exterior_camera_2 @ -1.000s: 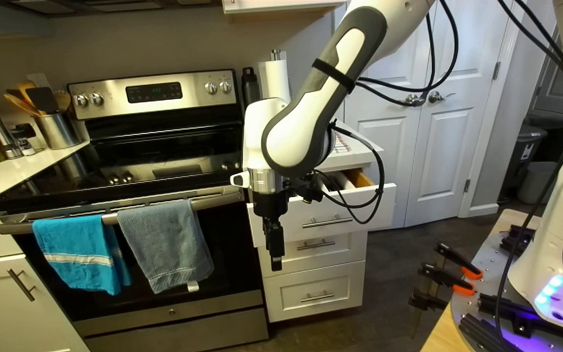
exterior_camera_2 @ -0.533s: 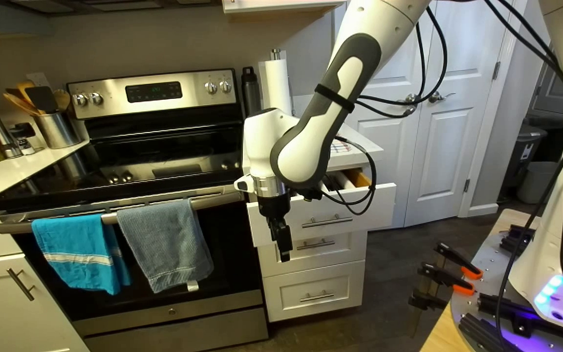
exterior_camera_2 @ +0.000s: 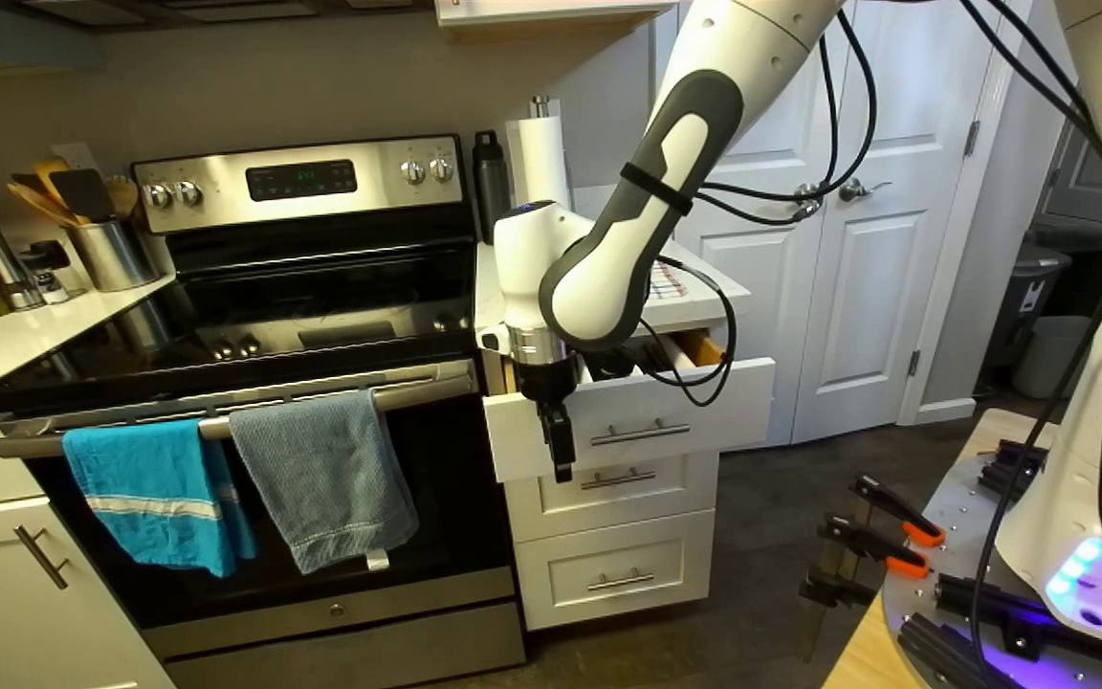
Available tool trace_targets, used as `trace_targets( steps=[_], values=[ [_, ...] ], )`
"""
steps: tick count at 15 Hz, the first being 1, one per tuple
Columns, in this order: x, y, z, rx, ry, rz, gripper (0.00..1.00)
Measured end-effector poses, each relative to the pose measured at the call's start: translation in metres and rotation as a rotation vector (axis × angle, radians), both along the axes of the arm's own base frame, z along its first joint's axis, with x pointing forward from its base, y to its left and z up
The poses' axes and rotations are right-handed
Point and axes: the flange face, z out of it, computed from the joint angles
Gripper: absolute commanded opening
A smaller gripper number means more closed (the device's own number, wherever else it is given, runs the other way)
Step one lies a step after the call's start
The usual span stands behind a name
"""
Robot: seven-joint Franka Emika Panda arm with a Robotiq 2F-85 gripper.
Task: Push the drawer closed
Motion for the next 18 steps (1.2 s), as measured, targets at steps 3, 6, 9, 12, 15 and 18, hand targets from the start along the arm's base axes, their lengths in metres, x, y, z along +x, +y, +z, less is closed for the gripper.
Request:
trace_targets(
  steps=[3, 6, 9, 12, 15, 18],
  values=[
    [0.009, -0.017, 0.001, 0.024, 0.005, -0.064, 1.0],
    [0.023, -0.039, 0.005, 0.052, -0.025, -0.124, 1.0],
    [0.036, -0.058, 0.017, 0.064, -0.071, -0.152, 1.0],
    [0.049, -0.072, 0.036, 0.055, -0.119, -0.158, 1.0],
    [0.059, -0.082, 0.061, 0.041, -0.175, -0.154, 1.0],
    [0.061, -0.079, 0.077, 0.052, -0.198, -0.158, 1.0]
  ],
)
